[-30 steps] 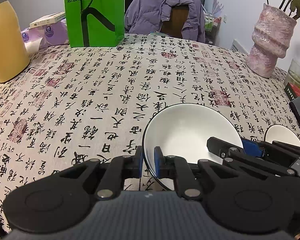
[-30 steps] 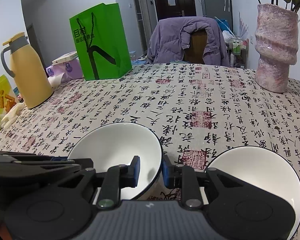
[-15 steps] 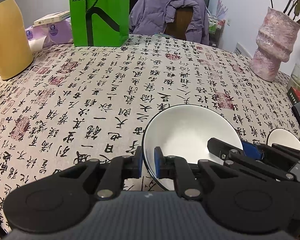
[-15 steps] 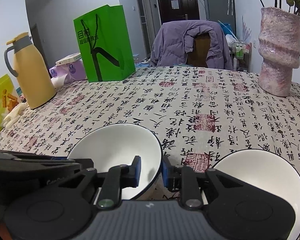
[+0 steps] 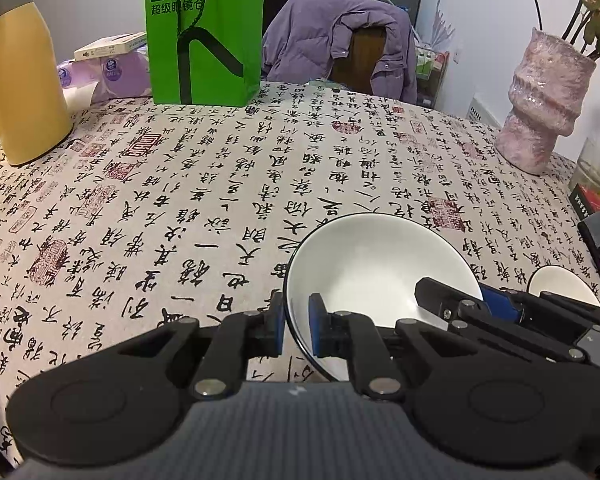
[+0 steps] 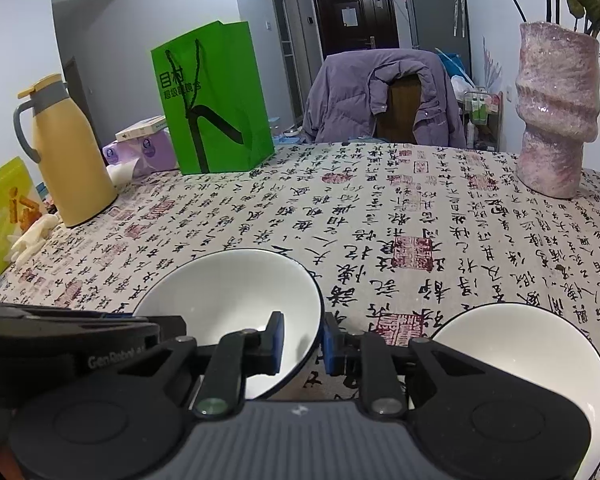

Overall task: Organize plates and bowls
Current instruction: 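Lift the white bowl off the table with both grippers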

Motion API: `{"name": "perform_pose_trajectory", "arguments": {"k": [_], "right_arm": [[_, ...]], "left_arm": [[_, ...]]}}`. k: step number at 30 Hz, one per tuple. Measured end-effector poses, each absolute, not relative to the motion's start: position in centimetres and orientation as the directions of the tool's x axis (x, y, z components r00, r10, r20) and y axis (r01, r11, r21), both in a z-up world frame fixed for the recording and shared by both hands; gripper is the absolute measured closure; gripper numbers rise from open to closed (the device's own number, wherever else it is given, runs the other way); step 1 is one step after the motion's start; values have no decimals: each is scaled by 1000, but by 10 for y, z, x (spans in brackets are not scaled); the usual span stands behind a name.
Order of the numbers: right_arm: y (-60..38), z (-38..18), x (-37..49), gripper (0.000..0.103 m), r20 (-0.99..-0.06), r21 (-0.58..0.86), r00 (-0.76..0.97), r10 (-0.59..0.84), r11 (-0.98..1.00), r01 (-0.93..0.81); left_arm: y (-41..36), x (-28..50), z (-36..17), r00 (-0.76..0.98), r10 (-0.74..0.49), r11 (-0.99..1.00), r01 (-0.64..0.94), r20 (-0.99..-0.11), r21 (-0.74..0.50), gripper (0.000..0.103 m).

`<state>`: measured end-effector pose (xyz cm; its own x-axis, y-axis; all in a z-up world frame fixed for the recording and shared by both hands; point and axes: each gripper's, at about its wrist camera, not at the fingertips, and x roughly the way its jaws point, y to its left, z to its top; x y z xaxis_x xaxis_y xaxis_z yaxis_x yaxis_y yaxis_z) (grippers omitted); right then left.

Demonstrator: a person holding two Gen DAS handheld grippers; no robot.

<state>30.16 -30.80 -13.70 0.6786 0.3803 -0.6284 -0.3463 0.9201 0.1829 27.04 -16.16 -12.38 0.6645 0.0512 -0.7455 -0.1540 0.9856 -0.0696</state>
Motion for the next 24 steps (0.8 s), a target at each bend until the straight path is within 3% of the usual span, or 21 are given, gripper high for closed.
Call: {"name": "perform_pose_trajectory", "arguments": {"k": [24], "right_arm": [[-305, -113, 278, 86, -555, 177, 734, 391, 918, -355]], "left_arm": [[-157, 243, -101, 726, 46, 990, -127, -686, -68, 91]]}}
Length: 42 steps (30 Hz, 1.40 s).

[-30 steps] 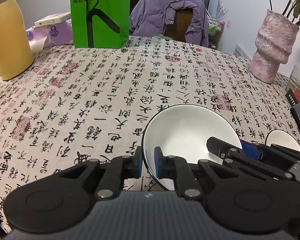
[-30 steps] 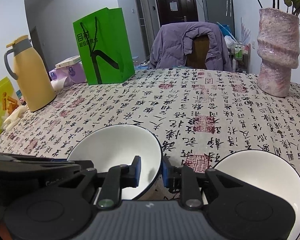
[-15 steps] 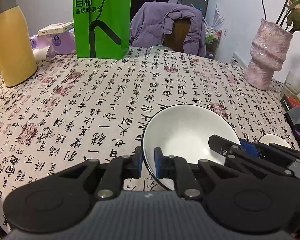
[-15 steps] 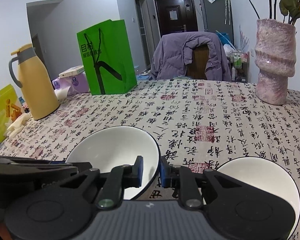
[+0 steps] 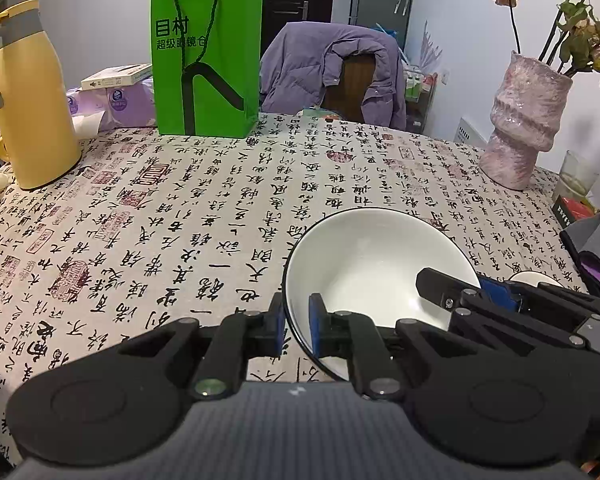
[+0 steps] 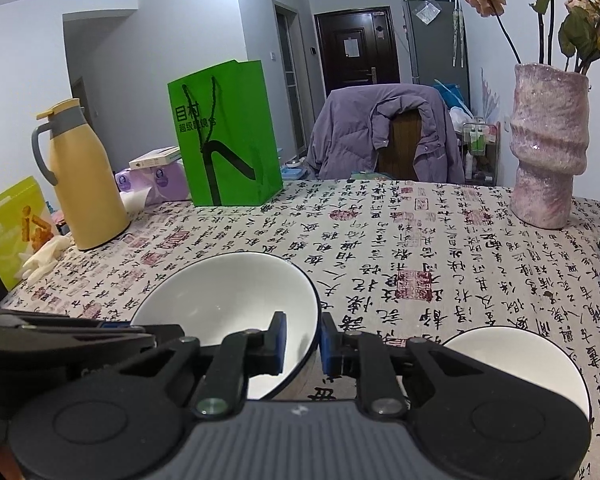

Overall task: Organize plates and bowls
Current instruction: 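Lift the white bowl off the table with both grippers, then carry the white bowl toward the blue bowl beside the black paper bag with both grippers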

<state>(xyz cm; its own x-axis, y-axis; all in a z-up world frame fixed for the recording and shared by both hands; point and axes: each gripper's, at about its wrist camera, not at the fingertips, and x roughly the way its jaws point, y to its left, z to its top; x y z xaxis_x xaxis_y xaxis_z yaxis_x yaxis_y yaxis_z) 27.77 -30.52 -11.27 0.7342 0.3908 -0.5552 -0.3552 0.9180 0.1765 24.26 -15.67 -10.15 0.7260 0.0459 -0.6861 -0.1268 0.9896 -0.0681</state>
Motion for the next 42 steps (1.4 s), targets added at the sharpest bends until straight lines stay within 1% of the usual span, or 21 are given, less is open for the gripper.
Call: {"name": "perform_pose_trajectory", "arguments": {"k": [28, 42], "right_arm": [[-280, -82, 250, 86, -512, 123, 767, 386, 917, -379], [-271, -69, 229, 86, -498, 129, 778, 383, 920, -370]], "left_arm": [[-134, 216, -76, 769, 46, 986, -139, -638, -97, 91], [-125, 194, -64, 784, 45, 985, -140, -620, -105, 91]]}}
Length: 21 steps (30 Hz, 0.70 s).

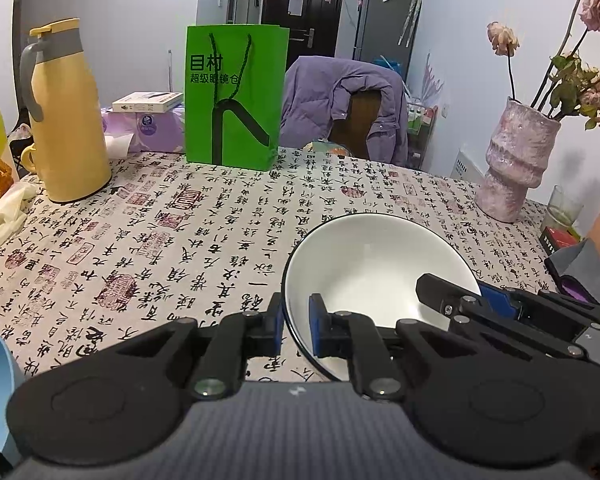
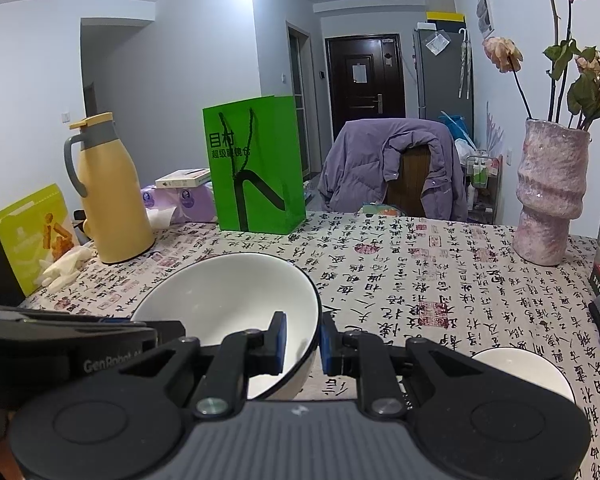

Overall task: Organize plates and bowls
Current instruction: 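Carry the white bowl toward the blue bowl beside the black paper bag with both grippers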

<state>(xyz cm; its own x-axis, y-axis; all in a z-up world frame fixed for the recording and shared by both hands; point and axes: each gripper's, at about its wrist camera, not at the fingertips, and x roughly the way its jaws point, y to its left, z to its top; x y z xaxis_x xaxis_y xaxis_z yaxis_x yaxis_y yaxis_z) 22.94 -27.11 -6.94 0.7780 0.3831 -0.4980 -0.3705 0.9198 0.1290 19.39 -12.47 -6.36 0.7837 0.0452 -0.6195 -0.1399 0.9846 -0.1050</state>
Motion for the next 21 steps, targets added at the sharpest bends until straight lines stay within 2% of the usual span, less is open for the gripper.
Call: {"name": "perform_pose_trajectory", "arguments": {"k": [21], "right_arm": [[-246, -57, 192, 86, -485, 144, 783, 389, 919, -367]], "left_arm": [[-100, 156, -51, 797, 53, 984, -145, -601, -106, 91]]}}
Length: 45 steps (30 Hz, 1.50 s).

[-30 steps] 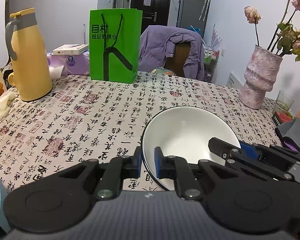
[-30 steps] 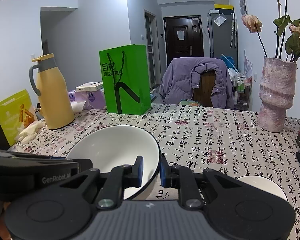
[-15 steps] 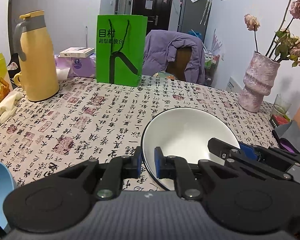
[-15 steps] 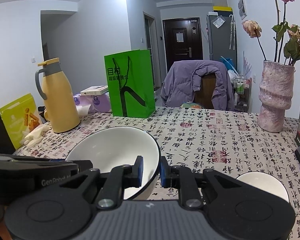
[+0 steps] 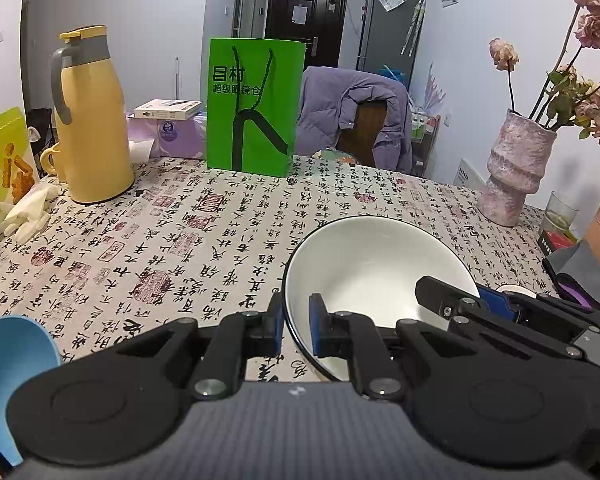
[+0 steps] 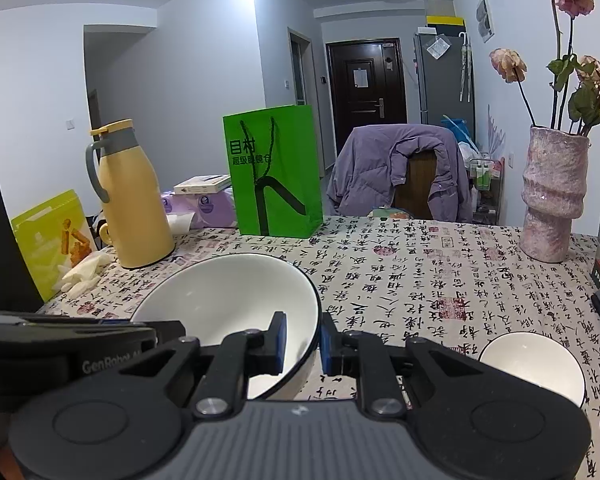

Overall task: Organize plates and bowls
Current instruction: 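Carry the white bowl toward the blue bowl beside the black paper bag with both grippers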

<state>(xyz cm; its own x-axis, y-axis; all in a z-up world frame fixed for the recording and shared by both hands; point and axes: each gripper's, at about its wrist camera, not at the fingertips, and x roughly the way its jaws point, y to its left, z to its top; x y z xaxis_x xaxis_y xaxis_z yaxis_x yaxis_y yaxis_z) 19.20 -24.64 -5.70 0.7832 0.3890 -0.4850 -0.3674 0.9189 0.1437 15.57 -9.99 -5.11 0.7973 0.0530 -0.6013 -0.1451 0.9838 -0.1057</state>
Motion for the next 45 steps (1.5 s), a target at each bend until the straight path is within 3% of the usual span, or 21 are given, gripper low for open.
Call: {"name": "perform_pose_trajectory", "arguments": {"k": [45], "right_arm": [[-183, -38, 129, 86, -453, 100, 795, 404, 909, -405]], "left_arm": [[-38, 86, -37, 838, 85, 972, -189, -539, -140, 91]]}}
